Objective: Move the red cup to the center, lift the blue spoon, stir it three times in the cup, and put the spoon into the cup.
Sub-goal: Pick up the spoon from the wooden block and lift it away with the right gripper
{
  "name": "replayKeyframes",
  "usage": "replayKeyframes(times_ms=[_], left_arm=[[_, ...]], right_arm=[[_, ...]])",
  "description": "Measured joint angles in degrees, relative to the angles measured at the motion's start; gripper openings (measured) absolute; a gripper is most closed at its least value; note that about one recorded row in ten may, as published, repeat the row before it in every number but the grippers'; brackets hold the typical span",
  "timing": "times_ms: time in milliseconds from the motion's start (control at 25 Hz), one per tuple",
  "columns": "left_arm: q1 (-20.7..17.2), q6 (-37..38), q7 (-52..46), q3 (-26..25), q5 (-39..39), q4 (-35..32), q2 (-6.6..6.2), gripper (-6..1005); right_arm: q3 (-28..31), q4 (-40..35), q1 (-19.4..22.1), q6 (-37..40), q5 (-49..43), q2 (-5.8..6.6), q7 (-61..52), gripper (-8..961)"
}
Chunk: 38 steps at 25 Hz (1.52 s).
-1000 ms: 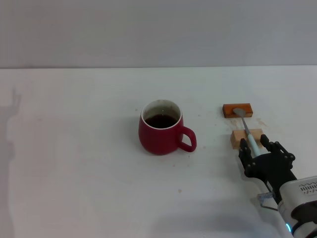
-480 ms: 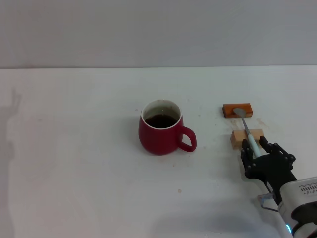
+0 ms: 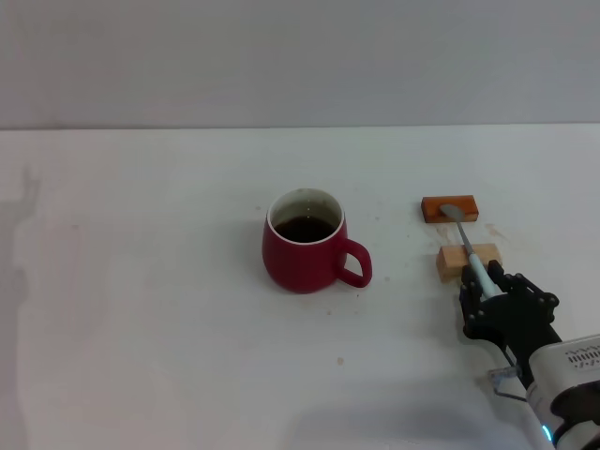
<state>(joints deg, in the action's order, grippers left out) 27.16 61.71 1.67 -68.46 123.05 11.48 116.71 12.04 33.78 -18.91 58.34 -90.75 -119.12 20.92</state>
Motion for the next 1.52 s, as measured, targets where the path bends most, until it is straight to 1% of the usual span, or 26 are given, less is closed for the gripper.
replayKeyframes(times_ms=[120, 1440, 1520], left_arm=[[0.0, 0.0, 0.0, 0.0, 0.0, -0.03, 0.01, 861], [0.0, -0.01, 0.0, 0.0, 0.0, 0.03, -0.17, 861], [0.0, -0.01, 0.0, 0.0, 0.0, 0.04, -0.17, 861]], right_arm=[[0.0, -0.04, -0.13, -0.07, -0.16, 0.02, 0.0, 314], [0.0, -0.12, -0.52, -0.78, 0.09, -0.06, 0.0, 297], [0.0, -0.12, -0.48, -0.78, 0.1, -0.06, 0.0, 286]])
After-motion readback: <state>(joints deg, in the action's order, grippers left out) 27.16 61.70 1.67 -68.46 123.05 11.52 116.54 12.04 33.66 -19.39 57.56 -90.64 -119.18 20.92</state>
